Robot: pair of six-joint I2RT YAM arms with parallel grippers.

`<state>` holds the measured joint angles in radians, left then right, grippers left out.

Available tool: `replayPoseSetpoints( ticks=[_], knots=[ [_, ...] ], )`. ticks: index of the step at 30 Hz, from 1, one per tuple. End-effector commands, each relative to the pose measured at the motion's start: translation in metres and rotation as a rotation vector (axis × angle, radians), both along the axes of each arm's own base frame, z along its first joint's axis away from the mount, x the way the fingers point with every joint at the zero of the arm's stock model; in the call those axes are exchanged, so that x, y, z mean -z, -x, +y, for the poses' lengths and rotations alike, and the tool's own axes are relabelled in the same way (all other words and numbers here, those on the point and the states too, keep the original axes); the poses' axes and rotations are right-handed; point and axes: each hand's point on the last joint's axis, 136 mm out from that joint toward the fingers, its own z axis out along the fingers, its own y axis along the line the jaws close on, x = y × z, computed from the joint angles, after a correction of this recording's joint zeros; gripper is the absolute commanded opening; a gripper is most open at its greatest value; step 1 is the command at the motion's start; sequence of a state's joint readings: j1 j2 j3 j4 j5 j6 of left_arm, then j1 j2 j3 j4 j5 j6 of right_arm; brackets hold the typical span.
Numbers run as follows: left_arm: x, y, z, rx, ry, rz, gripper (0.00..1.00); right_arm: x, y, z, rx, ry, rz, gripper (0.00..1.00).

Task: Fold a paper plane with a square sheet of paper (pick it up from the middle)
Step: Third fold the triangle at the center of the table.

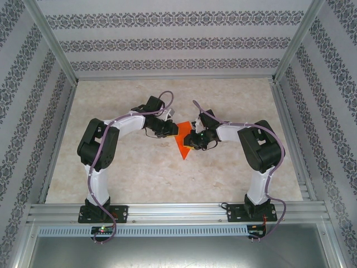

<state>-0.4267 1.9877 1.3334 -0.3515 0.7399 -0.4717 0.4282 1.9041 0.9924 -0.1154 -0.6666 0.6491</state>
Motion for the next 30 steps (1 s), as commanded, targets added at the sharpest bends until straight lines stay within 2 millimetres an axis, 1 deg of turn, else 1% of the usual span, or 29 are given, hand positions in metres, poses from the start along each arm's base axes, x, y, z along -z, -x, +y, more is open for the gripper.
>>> replayPoseSetpoints(
  ticks=[1, 6, 12, 16, 20, 22, 26, 30],
  knots=[
    [0.011, 0.009, -0.01, 0.04, 0.013, 0.027, 0.21, 0.014, 0.013, -0.008, -0.005, 0.049, 0.037, 0.15],
    [0.022, 0.01, -0.019, 0.059, 0.019, 0.048, 0.18, 0.015, 0.014, -0.009, -0.006, 0.052, 0.041, 0.12],
    [0.028, 0.016, -0.028, 0.088, 0.02, 0.057, 0.17, 0.016, 0.015, -0.01, -0.007, 0.054, 0.041, 0.08],
    [0.03, 0.018, -0.028, 0.105, 0.004, 0.051, 0.17, 0.017, 0.015, -0.01, -0.008, 0.054, 0.042, 0.05],
    [0.025, 0.015, -0.025, 0.108, -0.018, 0.024, 0.17, 0.019, 0.017, -0.011, -0.011, 0.056, 0.048, 0.03],
    [0.025, 0.017, -0.027, 0.116, -0.014, 0.027, 0.17, 0.019, 0.017, -0.011, -0.011, 0.055, 0.05, 0.02],
    [0.031, 0.026, -0.032, 0.146, -0.02, 0.045, 0.16, 0.018, 0.017, -0.012, -0.008, 0.056, 0.048, 0.01],
    [0.036, 0.028, -0.03, 0.151, -0.047, 0.052, 0.16, 0.017, 0.018, -0.014, -0.006, 0.055, 0.046, 0.0]
  ],
)
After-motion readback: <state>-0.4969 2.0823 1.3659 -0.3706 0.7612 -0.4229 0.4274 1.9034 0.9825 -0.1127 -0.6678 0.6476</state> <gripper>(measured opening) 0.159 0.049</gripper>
